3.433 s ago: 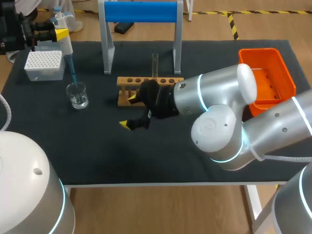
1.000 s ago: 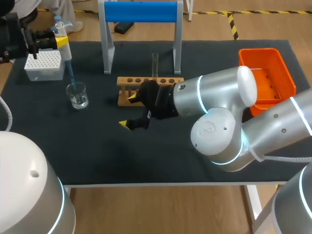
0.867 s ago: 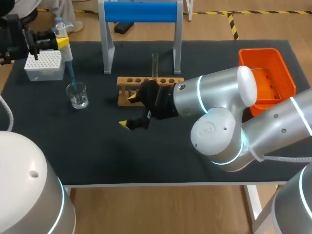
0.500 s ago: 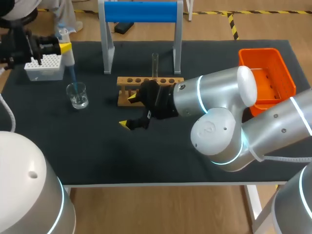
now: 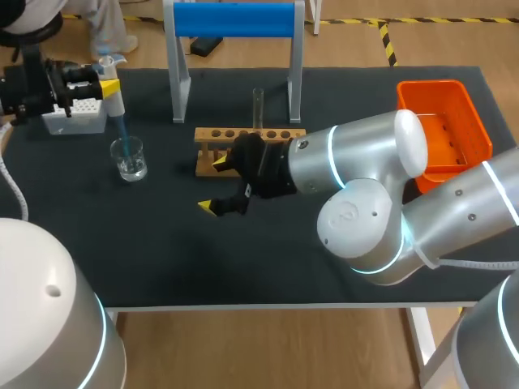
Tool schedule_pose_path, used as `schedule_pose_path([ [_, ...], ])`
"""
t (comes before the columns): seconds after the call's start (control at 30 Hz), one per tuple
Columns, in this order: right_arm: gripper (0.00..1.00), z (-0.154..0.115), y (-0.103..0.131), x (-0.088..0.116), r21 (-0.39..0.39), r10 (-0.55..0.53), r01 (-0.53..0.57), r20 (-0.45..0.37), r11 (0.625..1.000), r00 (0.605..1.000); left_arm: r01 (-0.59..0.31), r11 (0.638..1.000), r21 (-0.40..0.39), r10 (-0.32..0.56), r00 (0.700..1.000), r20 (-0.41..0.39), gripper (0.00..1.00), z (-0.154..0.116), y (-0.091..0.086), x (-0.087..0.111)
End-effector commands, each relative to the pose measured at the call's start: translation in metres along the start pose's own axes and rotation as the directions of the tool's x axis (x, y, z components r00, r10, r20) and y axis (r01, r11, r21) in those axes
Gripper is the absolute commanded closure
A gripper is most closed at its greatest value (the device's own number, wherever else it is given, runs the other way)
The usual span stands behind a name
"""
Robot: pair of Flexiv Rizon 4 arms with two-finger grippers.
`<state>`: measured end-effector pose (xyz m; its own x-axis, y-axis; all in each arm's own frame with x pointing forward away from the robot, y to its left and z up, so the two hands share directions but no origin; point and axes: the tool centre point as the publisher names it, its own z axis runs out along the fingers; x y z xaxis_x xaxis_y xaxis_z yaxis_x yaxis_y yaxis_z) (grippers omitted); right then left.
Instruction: Invert the test tube, pick up the pipette, mount the tip to pipette, aspirate from beaker and dispense into the tube, eject the tip, return the pipette, and cap with the stopper.
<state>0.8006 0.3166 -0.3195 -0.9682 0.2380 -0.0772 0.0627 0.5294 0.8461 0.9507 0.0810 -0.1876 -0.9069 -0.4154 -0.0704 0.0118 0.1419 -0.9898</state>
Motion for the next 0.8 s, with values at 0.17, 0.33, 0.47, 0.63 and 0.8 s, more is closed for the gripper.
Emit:
schedule_pose_path([
  [0.17, 0.0, 0.0016, -0.0009, 0.0011, -0.002, 0.001, -0.001, 0.003, 1.0, 1.0, 0.009, 1.0, 0.005, -0.009, 1.0, 0.015, 1.0, -0.0005, 0.0108, -0.0002],
  [0.33, 0.0, 0.0016, -0.0009, 0.0011, -0.002, 0.001, -0.001, 0.003, 1.0, 1.0, 0.009, 1.0, 0.006, -0.01, 1.0, 0.025, 1.0, -0.0017, 0.0129, -0.0004],
  [0.47, 0.0, 0.0016, -0.0009, 0.0011, -0.002, 0.001, -0.001, 0.003, 1.0, 1.0, 0.009, 1.0, 0.004, -0.009, 1.0, 0.027, 1.0, -0.002, 0.0136, -0.0004],
  [0.63, 0.0, 0.0016, -0.0009, 0.0011, -0.002, 0.001, -0.001, 0.003, 1.0, 1.0, 0.008, 1.0, 0.006, -0.008, 1.0, 0.03, 1.0, -0.002, 0.0143, -0.0006],
  [0.8, 0.0, 0.0016, -0.0009, 0.0011, -0.002, 0.001, -0.001, 0.003, 1.0, 1.0, 0.004, 1.0, 0.014, -0.005, 0.999, 0.032, 1.0, -0.0018, 0.0144, -0.0008],
])
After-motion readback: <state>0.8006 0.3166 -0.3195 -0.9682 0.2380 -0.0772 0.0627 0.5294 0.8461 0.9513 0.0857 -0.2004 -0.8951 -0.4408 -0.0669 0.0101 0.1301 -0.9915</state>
